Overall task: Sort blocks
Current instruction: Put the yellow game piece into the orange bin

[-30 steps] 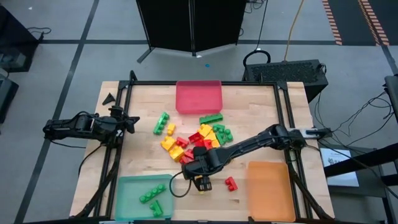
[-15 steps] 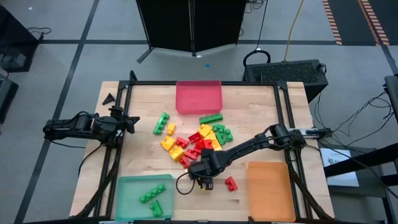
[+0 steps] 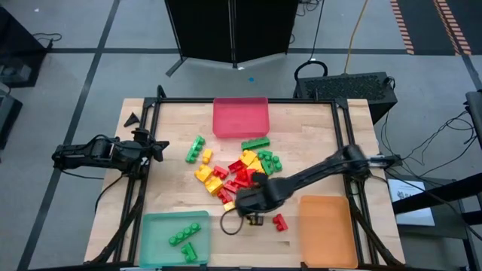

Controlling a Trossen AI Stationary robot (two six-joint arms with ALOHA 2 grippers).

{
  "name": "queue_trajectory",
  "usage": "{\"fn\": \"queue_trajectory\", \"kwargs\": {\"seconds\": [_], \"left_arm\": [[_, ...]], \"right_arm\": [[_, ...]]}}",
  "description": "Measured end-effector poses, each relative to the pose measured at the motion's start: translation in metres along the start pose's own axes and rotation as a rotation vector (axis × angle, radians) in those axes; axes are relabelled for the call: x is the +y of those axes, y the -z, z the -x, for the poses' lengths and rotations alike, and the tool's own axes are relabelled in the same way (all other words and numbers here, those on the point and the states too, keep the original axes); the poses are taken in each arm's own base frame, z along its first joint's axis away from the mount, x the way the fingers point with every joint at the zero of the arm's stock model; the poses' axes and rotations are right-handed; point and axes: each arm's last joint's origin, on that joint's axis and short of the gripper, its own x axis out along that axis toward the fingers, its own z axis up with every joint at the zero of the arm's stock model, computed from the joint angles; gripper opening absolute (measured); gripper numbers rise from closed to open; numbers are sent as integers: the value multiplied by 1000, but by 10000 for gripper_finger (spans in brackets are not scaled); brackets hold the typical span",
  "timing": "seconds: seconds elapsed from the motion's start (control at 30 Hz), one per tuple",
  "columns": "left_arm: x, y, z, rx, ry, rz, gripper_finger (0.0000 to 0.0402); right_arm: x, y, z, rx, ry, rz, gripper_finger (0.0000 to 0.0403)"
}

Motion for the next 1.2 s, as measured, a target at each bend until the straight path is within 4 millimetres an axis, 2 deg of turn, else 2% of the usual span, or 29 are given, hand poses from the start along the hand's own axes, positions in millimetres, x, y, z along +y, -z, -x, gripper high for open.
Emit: {"fn": "queue_trajectory", "kwargs": {"seconds": [0.13, 0.27, 0.33, 0.43, 0.53, 0.8, 0.97, 1.1, 1.2], "left_arm": [[0, 0, 0, 0, 0, 0, 4], [0, 0, 0, 0, 1, 0, 4], [0, 0, 0, 0, 1, 0, 4], [0, 0, 0, 0, 0, 0, 4], [0, 0, 0, 0, 1, 0, 4], [0, 0, 0, 0, 0, 0, 4], [0, 0, 0, -1, 0, 0, 4], [0, 0, 0, -1, 0, 0, 4], [0, 0, 0, -1, 0, 0, 4]], "right_arm": [[-11, 24, 53, 10, 98, -24, 113], [-24, 69, 106, -29, 91, -152, 113], [-29, 99, 119, -40, 70, -236, 113], [-34, 138, 128, -60, 13, -358, 113], [-33, 168, 125, -37, -60, -443, 113], [-8, 217, 87, 98, -98, -474, 113], [-4, 236, 72, 160, -115, -483, 113], [1, 243, 57, 207, -212, -493, 116], [2, 244, 53, 206, -230, -524, 176]]}}
